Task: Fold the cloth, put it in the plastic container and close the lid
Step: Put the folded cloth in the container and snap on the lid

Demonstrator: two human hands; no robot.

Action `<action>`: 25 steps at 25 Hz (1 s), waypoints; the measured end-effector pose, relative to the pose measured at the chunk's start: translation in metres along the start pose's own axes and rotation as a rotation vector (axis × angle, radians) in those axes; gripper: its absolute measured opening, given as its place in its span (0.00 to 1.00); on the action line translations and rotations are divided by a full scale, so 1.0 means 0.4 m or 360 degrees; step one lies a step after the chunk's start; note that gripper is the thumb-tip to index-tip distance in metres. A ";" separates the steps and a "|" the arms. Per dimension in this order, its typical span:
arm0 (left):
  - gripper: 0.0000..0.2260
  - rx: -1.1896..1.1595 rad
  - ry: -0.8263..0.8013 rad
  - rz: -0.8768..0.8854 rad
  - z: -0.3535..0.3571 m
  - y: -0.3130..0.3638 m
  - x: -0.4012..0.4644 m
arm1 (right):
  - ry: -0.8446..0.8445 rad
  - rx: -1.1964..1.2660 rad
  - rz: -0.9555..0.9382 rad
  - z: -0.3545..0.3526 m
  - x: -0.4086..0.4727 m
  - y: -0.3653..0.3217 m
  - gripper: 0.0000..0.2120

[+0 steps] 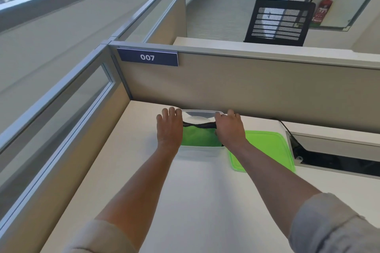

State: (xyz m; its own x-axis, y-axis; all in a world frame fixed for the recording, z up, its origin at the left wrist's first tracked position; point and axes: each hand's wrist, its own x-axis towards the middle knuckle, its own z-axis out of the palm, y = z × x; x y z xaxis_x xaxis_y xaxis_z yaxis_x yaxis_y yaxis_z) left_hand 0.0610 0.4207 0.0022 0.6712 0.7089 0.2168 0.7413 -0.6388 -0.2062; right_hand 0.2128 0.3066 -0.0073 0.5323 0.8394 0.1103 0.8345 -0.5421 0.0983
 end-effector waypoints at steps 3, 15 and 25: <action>0.11 -0.0348 -0.0015 0.0126 -0.036 0.027 0.008 | 0.0108 -0.0009 -0.0017 -0.002 0.011 -0.017 0.21; 0.22 -0.0569 -0.0984 0.0478 -0.005 0.055 -0.031 | -0.0320 0.0012 -0.0383 -0.027 -0.015 -0.032 0.09; 0.07 -0.0855 0.0336 0.0765 -0.062 0.229 -0.210 | 0.0099 0.0311 -0.0010 0.034 -0.233 0.233 0.15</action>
State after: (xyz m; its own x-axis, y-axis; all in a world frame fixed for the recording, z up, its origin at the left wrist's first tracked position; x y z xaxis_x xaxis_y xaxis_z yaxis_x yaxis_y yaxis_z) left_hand 0.0727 0.2952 -0.0110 0.8690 0.2772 0.4100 0.2317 -0.9599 0.1579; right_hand 0.2428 0.1784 -0.0220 0.5221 0.8354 0.1719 0.8528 -0.5137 -0.0939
